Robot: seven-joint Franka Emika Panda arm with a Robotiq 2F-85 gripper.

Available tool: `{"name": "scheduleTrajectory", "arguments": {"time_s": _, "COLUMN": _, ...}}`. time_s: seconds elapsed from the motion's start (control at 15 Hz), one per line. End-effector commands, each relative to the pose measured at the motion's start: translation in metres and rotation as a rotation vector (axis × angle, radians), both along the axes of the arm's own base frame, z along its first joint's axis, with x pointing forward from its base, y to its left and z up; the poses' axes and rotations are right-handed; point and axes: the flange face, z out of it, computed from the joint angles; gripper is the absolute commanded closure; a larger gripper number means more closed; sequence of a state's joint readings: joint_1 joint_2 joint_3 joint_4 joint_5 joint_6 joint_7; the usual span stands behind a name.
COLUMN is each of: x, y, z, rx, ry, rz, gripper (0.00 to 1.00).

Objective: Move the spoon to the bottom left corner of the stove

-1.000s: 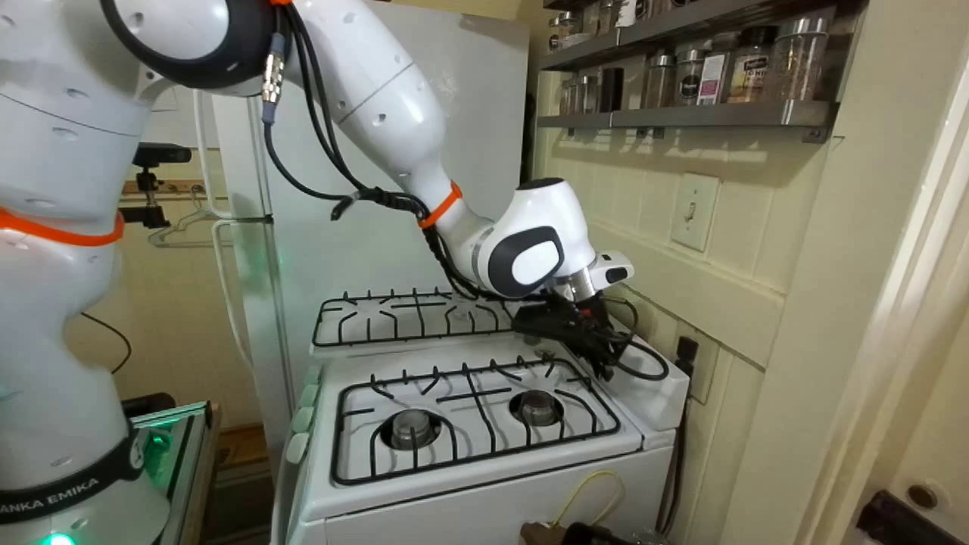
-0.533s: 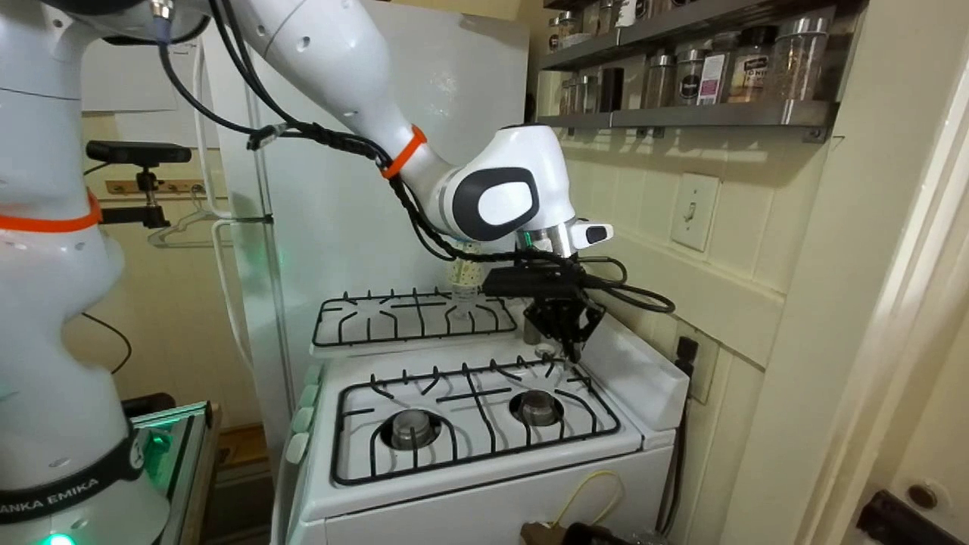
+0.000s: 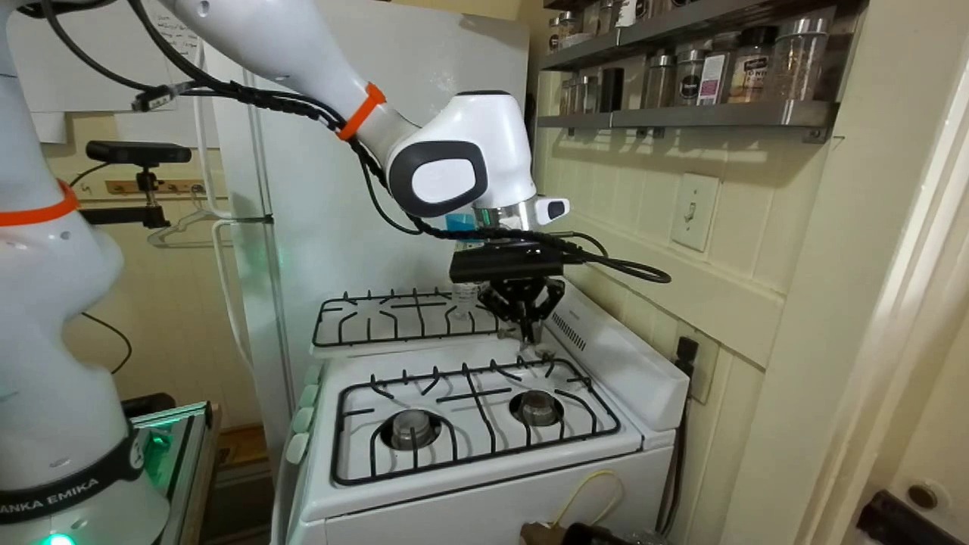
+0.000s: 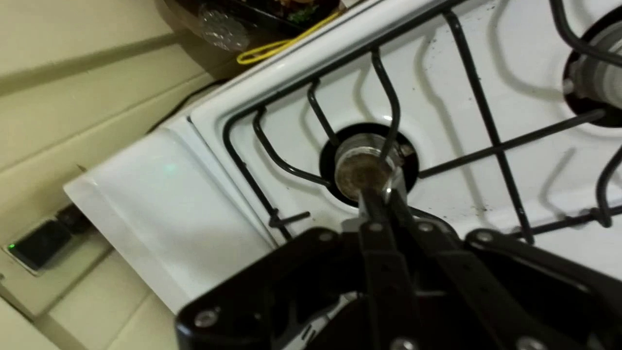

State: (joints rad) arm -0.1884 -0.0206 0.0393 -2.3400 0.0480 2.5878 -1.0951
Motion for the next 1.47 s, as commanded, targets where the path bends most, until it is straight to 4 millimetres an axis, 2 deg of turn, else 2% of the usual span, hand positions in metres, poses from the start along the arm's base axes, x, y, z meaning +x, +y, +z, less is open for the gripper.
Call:
{"name": "scheduleTrajectory", "arguments": {"time_s": 0.0, "x": -0.015, "y": 0.021, "z": 0.006, "rx": 0.085, "ry": 0.023, "rz": 0.175, "gripper": 0.99}}
{"name": "scheduleTrajectory", "arguments": {"time_s": 0.2, "x": -0.021, "y": 0.049, "z": 0.005, "rx": 0.156, "ry": 0.056, "rz": 0.32, "gripper": 0.99}}
{"name": "scheduleTrajectory", "arguments": {"time_s": 0.4, "x": -0.034, "y": 0.069, "z": 0.005, "rx": 0.207, "ry": 0.104, "rz": 0.445, "gripper": 0.99}}
{"name": "scheduleTrajectory", "arguments": {"time_s": 0.73, "x": -0.047, "y": 0.092, "z": 0.01, "rx": 0.267, "ry": 0.114, "rz": 0.53, "gripper": 0.99}}
{"name": "scheduleTrajectory", "arguments": {"time_s": 0.93, "x": -0.042, "y": 0.109, "z": 0.009, "rx": 0.277, "ry": 0.077, "rz": 0.519, "gripper": 0.99}}
{"name": "scheduleTrajectory", "arguments": {"time_s": 1.0, "x": -0.037, "y": 0.1, "z": 0.008, "rx": 0.259, "ry": 0.108, "rz": 0.512, "gripper": 0.99}}
{"name": "scheduleTrajectory", "arguments": {"time_s": 1.07, "x": -0.037, "y": 0.103, "z": 0.008, "rx": 0.259, "ry": 0.108, "rz": 0.515, "gripper": 0.95}}
{"name": "scheduleTrajectory", "arguments": {"time_s": 1.27, "x": -0.036, "y": 0.101, "z": 0.007, "rx": 0.26, "ry": 0.11, "rz": 0.511, "gripper": 0.95}}
{"name": "scheduleTrajectory", "arguments": {"time_s": 1.33, "x": -0.036, "y": 0.1, "z": 0.007, "rx": 0.26, "ry": 0.109, "rz": 0.509, "gripper": 0.99}}
{"name": "scheduleTrajectory", "arguments": {"time_s": 1.4, "x": -0.035, "y": 0.11, "z": 0.003, "rx": 0.249, "ry": 0.103, "rz": 0.528, "gripper": 0.99}}
